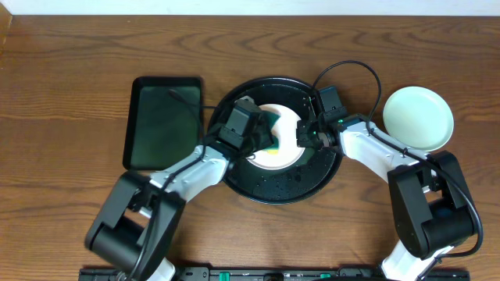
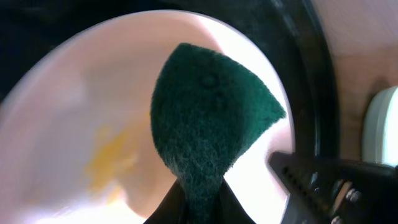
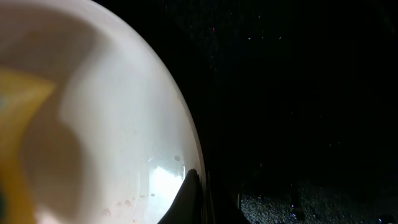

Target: Clean dirty plates on tray and stack at the side

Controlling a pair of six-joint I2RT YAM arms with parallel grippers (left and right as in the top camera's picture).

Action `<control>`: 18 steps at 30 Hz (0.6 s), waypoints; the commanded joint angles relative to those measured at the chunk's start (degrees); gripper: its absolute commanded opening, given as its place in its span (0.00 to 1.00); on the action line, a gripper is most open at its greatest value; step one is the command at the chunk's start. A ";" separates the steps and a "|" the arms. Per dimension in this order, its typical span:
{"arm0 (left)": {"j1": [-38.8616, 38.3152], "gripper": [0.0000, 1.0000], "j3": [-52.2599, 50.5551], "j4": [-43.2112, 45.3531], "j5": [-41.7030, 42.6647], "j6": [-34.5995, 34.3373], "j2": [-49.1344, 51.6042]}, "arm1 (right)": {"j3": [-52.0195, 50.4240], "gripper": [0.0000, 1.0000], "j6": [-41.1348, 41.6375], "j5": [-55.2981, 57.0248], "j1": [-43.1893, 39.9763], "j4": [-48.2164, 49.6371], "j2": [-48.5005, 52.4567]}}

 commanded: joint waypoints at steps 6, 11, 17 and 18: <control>-1.46 0.08 0.04 7.72 -2.82 -1.99 3.02 | -0.39 0.01 0.33 -0.15 1.33 -1.49 2.38; -1.62 0.08 0.04 7.30 -6.16 -1.95 6.73 | -0.39 0.01 0.33 -0.15 1.36 -1.55 2.38; -1.62 0.08 0.04 1.99 -16.04 -1.46 8.52 | -0.44 0.01 0.31 -0.13 1.33 -1.95 2.38; -1.62 0.08 0.04 0.50 -18.40 -0.92 8.52 | -0.44 0.01 0.31 -0.13 1.33 -1.97 2.38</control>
